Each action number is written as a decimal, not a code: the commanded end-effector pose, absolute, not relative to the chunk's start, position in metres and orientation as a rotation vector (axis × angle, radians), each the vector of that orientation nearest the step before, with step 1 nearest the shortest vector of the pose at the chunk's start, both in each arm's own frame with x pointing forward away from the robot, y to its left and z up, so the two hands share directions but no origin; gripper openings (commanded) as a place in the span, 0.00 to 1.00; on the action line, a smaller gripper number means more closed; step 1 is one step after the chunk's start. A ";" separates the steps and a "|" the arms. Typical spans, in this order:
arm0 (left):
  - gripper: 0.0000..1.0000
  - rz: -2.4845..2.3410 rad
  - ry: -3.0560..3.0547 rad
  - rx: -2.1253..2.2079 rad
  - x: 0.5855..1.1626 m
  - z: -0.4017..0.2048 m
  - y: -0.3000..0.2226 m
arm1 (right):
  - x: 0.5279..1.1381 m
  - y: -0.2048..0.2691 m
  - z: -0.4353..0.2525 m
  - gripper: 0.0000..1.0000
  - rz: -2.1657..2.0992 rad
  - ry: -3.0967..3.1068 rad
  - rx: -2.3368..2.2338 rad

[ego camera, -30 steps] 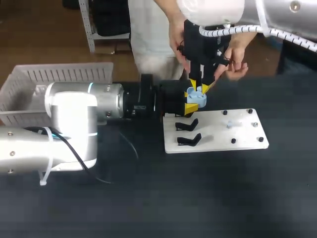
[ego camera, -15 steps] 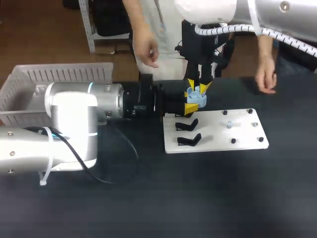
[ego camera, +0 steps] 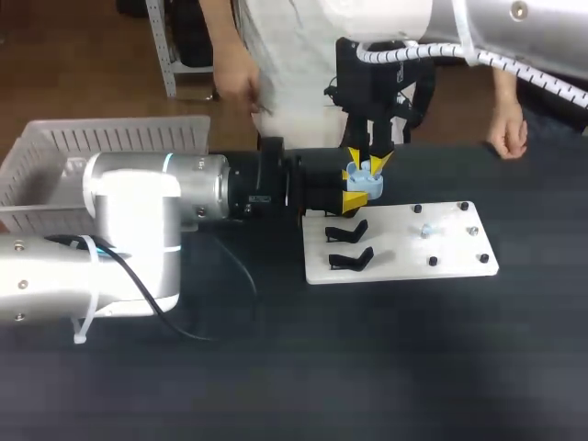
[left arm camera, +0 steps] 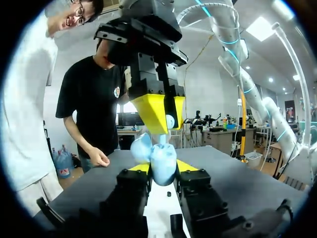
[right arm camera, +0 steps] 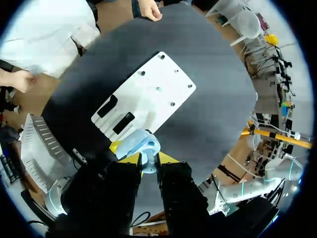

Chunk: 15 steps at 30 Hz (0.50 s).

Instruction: Pick up each earbud case from the left stands, insert the matching earbuds, close the lid, and place the case in the box.

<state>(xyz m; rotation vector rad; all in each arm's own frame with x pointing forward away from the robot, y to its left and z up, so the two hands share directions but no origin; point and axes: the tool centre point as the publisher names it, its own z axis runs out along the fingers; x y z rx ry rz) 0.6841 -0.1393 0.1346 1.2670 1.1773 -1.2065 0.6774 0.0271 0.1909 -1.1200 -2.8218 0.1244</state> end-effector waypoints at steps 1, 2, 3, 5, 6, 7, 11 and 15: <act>0.00 -1.204 1.174 1.264 0.684 0.134 -0.140 | 0.678 0.026 0.191 0.00 0.128 -2.820 -1.124; 0.00 -1.204 1.174 1.264 0.684 0.134 -0.140 | 0.678 0.026 0.190 0.00 0.128 -2.819 -1.124; 0.00 -1.204 1.174 1.264 0.684 0.134 -0.140 | 0.678 0.026 0.190 0.00 0.128 -2.820 -1.124; 0.00 -1.204 1.174 1.264 0.684 0.134 -0.140 | 0.678 0.026 0.190 0.00 0.128 -2.823 -1.124; 0.00 -1.204 1.174 1.264 0.684 0.134 -0.140 | 0.678 0.026 0.190 0.00 0.129 -2.823 -1.124; 0.00 -1.204 1.174 1.264 0.684 0.134 -0.140 | 0.678 0.025 0.190 0.00 0.130 -2.823 -1.124; 0.00 -1.204 1.174 1.264 0.684 0.134 -0.140 | 0.678 0.025 0.190 0.00 0.132 -2.825 -1.123; 0.00 -1.204 1.174 1.264 0.684 0.134 -0.140 | 0.678 0.025 0.189 0.00 0.132 -2.828 -1.121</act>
